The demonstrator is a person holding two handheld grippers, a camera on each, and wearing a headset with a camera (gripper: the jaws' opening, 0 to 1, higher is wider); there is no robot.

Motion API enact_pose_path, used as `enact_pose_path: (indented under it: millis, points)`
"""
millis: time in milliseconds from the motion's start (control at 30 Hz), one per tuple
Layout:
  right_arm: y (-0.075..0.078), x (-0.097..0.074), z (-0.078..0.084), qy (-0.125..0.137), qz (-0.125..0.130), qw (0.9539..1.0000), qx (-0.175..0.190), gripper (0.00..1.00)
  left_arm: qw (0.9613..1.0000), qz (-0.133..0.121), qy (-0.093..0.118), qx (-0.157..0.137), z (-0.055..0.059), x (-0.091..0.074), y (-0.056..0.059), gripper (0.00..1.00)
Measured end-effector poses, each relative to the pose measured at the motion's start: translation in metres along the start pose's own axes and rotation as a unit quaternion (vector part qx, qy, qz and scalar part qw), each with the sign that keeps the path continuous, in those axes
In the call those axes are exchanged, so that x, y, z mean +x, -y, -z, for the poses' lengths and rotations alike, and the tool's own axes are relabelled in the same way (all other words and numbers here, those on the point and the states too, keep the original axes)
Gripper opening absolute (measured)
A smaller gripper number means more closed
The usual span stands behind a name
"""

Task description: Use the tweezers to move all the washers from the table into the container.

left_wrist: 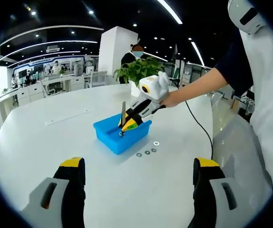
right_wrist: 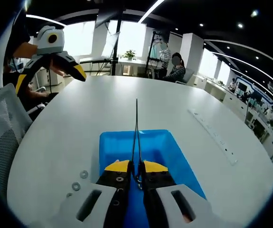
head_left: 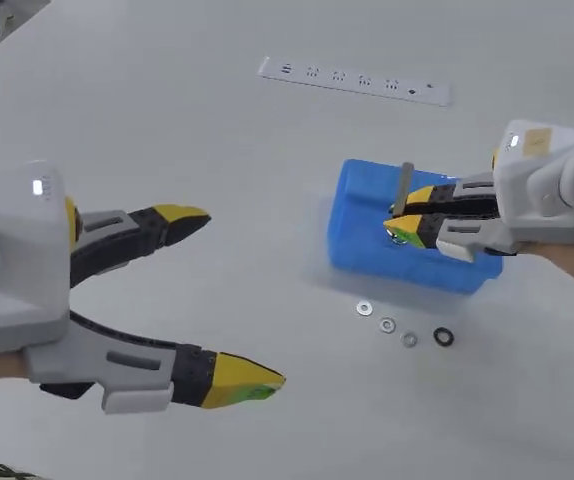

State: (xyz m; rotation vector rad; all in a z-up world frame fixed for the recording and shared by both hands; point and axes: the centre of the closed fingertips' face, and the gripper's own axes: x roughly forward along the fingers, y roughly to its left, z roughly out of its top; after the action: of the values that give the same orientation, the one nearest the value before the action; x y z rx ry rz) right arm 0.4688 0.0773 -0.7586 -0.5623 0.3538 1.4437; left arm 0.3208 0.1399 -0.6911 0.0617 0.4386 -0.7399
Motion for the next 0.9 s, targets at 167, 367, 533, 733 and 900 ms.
enact_pose_path:
  millis: [167,367,533,733,900]
  points:
    - [-0.001,0.001,0.002,0.001,-0.003,1.0,0.0,0.09,1.0,0.002,0.002,-0.005,-0.002,0.003,0.001,1.0]
    - [0.0,0.002,0.005,0.002,-0.002,1.0,0.006,0.1,0.9999,-0.003,0.007,-0.012,-0.004,0.002,0.001,0.99]
    - [0.0,0.002,0.006,0.003,-0.001,1.0,0.008,0.1,0.9999,-0.002,0.001,-0.014,-0.001,0.0,0.003,0.99]
    - [0.0,0.001,0.003,0.006,0.0,1.0,0.006,0.09,0.9999,0.001,0.004,-0.017,-0.002,0.0,0.004,0.99]
    - [0.003,-0.004,-0.006,0.012,0.01,0.9999,0.003,0.08,0.9999,0.006,0.005,-0.011,-0.008,0.005,0.003,0.99]
